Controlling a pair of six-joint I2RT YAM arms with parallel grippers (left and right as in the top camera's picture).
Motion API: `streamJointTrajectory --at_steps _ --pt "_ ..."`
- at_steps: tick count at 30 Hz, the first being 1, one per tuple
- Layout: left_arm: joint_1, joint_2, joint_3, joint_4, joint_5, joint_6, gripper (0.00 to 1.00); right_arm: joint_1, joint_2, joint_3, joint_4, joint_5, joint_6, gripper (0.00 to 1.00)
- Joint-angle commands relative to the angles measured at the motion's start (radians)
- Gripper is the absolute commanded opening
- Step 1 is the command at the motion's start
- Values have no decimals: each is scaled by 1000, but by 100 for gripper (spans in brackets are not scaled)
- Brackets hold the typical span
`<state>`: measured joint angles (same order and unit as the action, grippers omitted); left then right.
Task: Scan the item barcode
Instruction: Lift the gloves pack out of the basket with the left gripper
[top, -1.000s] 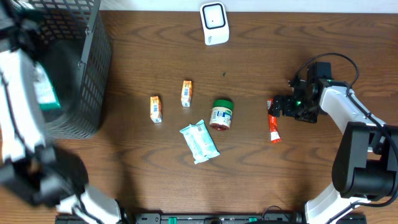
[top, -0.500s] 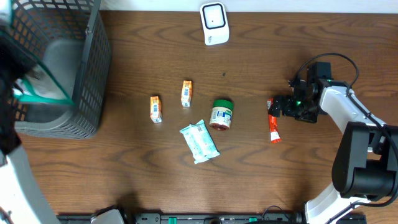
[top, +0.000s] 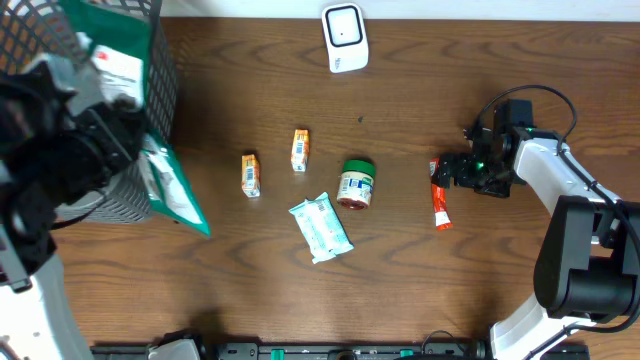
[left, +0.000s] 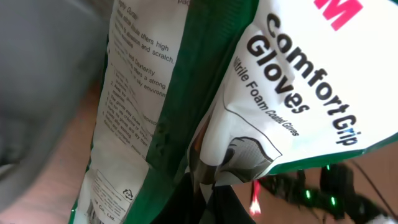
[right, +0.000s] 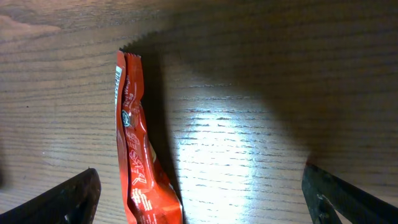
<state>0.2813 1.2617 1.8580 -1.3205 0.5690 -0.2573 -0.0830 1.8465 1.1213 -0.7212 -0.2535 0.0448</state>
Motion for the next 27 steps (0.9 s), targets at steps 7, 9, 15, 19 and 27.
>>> streamJointTrajectory --at_steps 7,9,15,19,27 --pt "-158 21 -81 13 -65 24 7 6 9 10 0 2 3 99" --pt "-192 26 -108 34 -65 23 7 6 9 10 -1 -5 9 99" --pt "-279 50 -162 99 -65 23 8 7 9 10 8 -104 37 99" --pt "-307 74 -162 107 -65 23 8 9 10 10 -3 -262 36 99" --pt "-314 101 -164 107 -65 23 8 65 10 0 -22 -278 119 99"
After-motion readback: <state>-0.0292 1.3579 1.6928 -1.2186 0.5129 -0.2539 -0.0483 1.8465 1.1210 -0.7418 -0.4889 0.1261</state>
